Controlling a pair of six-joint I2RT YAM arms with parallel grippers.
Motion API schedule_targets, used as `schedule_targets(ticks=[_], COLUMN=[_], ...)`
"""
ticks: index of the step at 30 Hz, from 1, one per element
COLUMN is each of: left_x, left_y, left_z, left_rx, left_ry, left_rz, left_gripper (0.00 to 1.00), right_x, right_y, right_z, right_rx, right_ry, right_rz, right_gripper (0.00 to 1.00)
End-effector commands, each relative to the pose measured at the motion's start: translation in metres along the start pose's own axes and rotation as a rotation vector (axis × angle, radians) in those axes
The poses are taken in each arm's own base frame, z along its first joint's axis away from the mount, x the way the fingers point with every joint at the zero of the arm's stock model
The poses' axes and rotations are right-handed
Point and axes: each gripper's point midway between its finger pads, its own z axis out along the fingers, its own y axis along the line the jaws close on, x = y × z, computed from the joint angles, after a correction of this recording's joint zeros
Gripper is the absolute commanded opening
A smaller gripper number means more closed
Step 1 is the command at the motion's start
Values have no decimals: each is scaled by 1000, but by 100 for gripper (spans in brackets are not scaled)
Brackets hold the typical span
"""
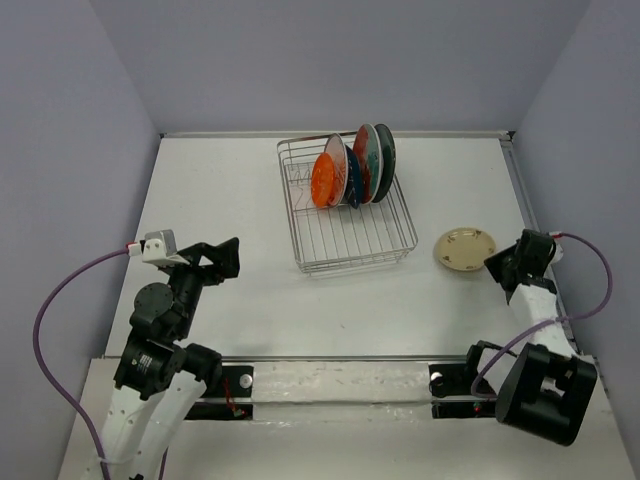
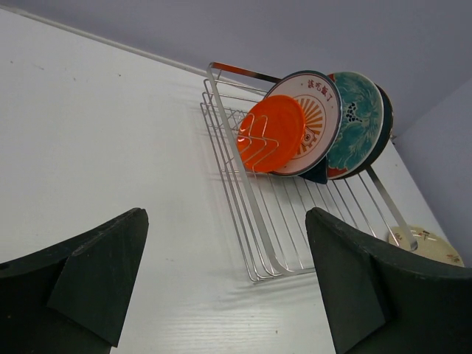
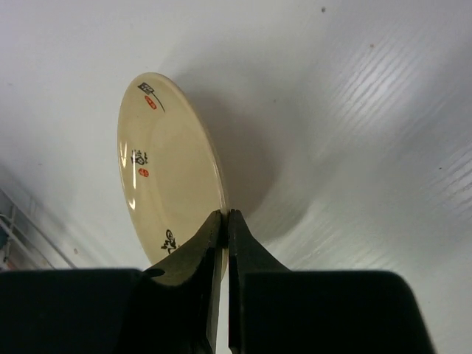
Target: Load the plates into the dish rack
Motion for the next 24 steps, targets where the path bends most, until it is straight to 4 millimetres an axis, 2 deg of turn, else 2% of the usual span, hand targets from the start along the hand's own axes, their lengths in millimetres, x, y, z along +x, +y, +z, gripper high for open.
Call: schedule_targets(ticks=[1, 2, 4, 5, 8, 9, 10, 12, 13, 14, 15, 17, 18, 19, 21, 22, 24], left_x=[-14, -14, -12, -11, -11, -11, -12, -10, -9, -8, -7, -7, -6, -5, -3, -3, -2], left_y=[-8, -9, -9, -9, -9, -9, -8, -8, -8, -8, -8, -8, -7, -7, -6, -6, -7], left_z=[1, 2, 3, 4, 4, 4, 4, 5, 6, 7, 8, 8, 9, 9, 11, 11, 12], left_rx=[27, 31, 32, 30, 30, 29, 28, 28, 26, 23, 27, 23, 19, 17, 13, 13, 15], left_ry=[-47, -47, -35, -31, -31, -33, -34, -29, -25, -18, -15, -13, -9, -6, 2, 4, 10], left_rz=[-9, -8, -4, -4, -4, -6, -6, -3, -2, -1, 0, 2, 3, 2, 4, 4, 5], left_gripper=[99, 99, 99, 99, 99, 99, 99, 99, 99, 99, 99, 99, 99, 99, 99, 99, 99], right_x=[-54, -65, -68, -78, -81, -81, -88, -74, -70, -68, -72, -62, -51, -27, -22, -16, 4], right_y=[33, 45, 70, 86, 118, 138, 142, 180, 191, 199, 216, 238, 259, 277, 293, 314, 332], right_z=[-44, -56, -75, -93, -120, -136, -141, -161, -166, -163, -176, -184, -189, -199, -202, -200, -199], right_rx=[-84, -124, -229, -287, -380, -431, -432, -514, -534, -516, -547, -567, -566, -602, -540, -519, -476], right_ry=[-192, -227, -235, -275, -297, -303, -324, -307, -302, -306, -327, -325, -334, -306, -365, -384, -391], right_rz=[-25, -30, -58, -71, -133, -169, -165, -243, -263, -281, -297, -341, -389, -445, -496, -554, -648], right_gripper=[7, 7, 7, 7, 7, 7, 7, 7, 7, 7, 7, 7, 7, 7, 7, 7, 7])
